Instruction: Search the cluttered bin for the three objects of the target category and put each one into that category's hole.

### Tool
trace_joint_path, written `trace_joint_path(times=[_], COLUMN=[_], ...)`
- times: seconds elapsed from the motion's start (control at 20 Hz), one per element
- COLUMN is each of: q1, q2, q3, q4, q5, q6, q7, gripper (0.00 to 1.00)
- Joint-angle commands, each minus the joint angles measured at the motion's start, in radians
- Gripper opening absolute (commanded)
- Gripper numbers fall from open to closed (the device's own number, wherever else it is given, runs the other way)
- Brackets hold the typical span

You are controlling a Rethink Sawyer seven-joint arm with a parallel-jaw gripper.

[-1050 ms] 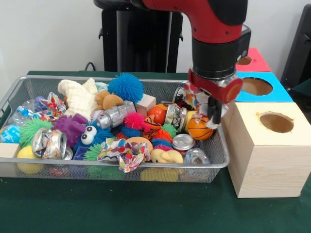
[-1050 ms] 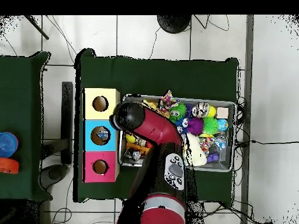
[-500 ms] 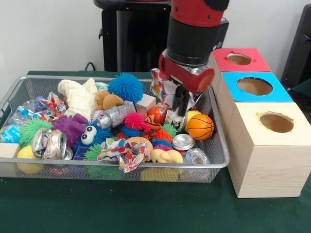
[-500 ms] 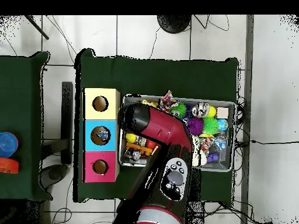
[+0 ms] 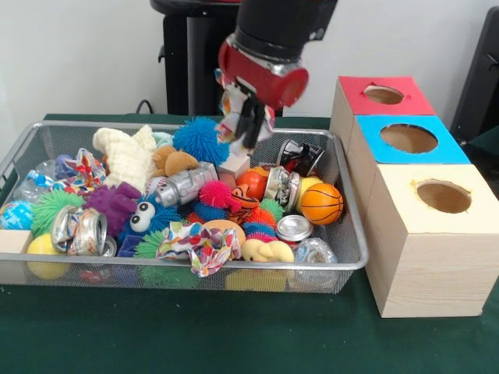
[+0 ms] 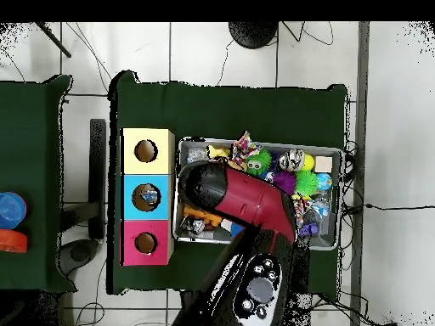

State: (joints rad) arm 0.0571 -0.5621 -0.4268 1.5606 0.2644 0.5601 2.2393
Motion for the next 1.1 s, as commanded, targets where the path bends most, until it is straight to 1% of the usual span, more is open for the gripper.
trace_joint_path(times=[0.05, 0.25, 0.45, 0.6, 0.7, 0.8, 0.85, 0.95, 1.05, 1.1], q1=[-0.070, -0.124, -0.168, -0.196, -0.208, -0.221, -0.228, -0.226, -0.208, -0.200], q2=[-0.075, -0.112, -0.142, -0.139, -0.136, -0.140, -0.142, -0.141, -0.136, -0.135], q3=[0.024, 0.044, 0.066, 0.071, 0.069, 0.081, 0.087, 0.086, 0.075, 0.072], q4=[0.168, 0.200, 0.234, 0.232, 0.214, 0.209, 0.207, 0.204, 0.199, 0.201], q5=[-0.074, -0.095, -0.113, -0.146, -0.190, -0.208, -0.217, -0.222, -0.219, -0.205], q6=[-0.049, -0.058, -0.086, -0.116, -0.132, -0.127, -0.125, -0.104, -0.110, -0.108], q7=[0.043, 0.010, -0.005, -0.013, -0.040, -0.047, -0.051, -0.029, 0.023, 0.055], gripper=[0.00, 0.00, 0.00, 0.00, 0.00, 0.00, 1.00, 1.00, 1.00, 1.00])
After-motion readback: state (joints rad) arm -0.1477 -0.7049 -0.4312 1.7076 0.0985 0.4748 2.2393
